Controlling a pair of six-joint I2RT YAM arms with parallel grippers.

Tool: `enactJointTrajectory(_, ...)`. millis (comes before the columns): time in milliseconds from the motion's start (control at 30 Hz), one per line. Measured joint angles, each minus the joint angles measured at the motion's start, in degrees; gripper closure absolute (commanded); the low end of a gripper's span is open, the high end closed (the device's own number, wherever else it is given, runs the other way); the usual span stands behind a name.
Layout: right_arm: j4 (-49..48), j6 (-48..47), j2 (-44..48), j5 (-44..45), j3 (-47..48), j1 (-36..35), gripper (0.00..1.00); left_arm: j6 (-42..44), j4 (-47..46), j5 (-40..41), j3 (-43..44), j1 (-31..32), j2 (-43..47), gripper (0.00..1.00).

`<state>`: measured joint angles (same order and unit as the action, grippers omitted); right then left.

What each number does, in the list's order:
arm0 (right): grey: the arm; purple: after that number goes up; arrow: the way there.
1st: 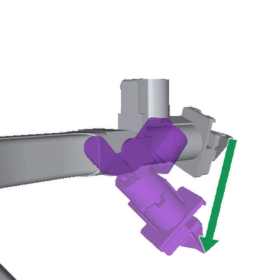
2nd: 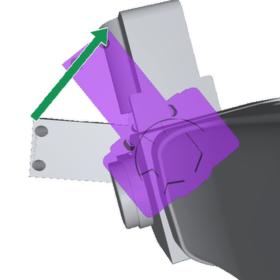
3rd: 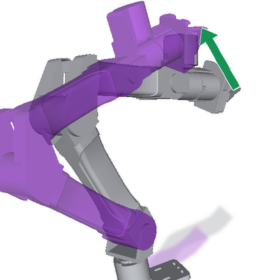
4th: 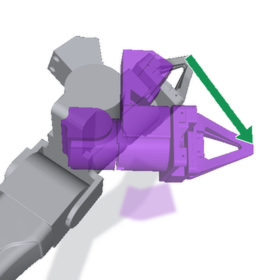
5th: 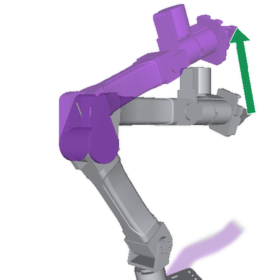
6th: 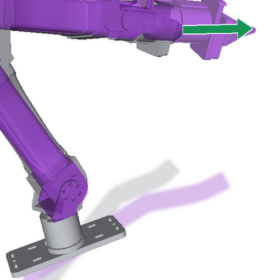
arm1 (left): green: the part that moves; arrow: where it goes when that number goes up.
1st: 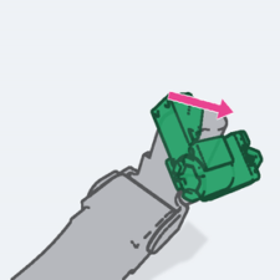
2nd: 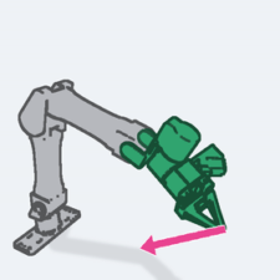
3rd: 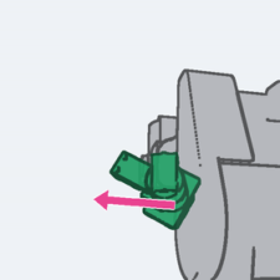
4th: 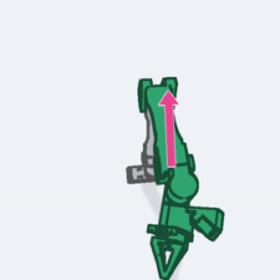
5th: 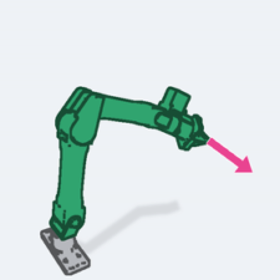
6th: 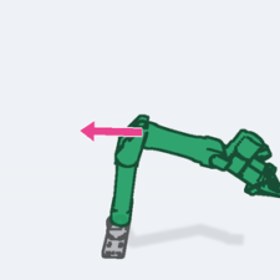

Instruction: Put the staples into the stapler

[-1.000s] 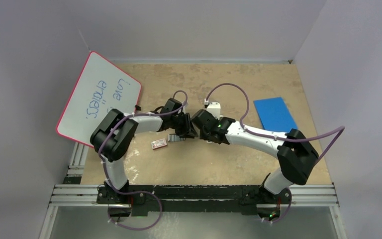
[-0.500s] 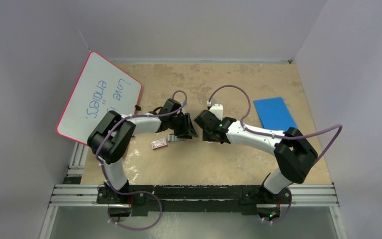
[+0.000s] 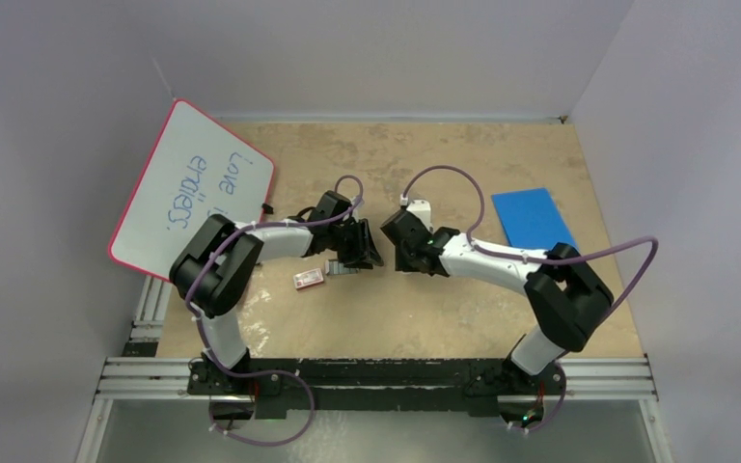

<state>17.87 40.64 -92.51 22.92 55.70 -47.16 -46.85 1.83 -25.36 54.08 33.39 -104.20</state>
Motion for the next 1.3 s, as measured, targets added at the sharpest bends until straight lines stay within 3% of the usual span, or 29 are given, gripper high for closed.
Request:
enactJointTrajectory(300, -3.67, -0.04, 1.09, -0.04, -2.75, -0.02, 0.78, 0.15, 0.00, -0.02, 0.00, 0.00, 0.00, 0.65)
enactJointTrajectory(767, 3.34, 2.23, 0.63, 3.43, 7.65, 0.92, 0.48, 0.98, 0.96, 0.61, -0.66, 0.00, 1.29, 0.63)
enactJointTrajectory(967, 3.74, 2.36, 0.66, 4.09, 7.85, 1.55, 0.43, 1.46, 1.84, 2.19, -1.51, 0.00, 3.65, 0.62)
enactJointTrajectory(1100, 3.34, 1.81, 0.63, 2.95, 7.61, 1.53, 0.43, 1.51, 2.21, 3.23, -1.75, 0.00, 4.74, 0.62)
enactJointTrajectory(1300, 1.57, 0.66, -1.46, 1.40, 7.17, 1.53, 0.54, 1.55, 2.45, 3.85, -2.45, 0.00, 5.55, 0.62)
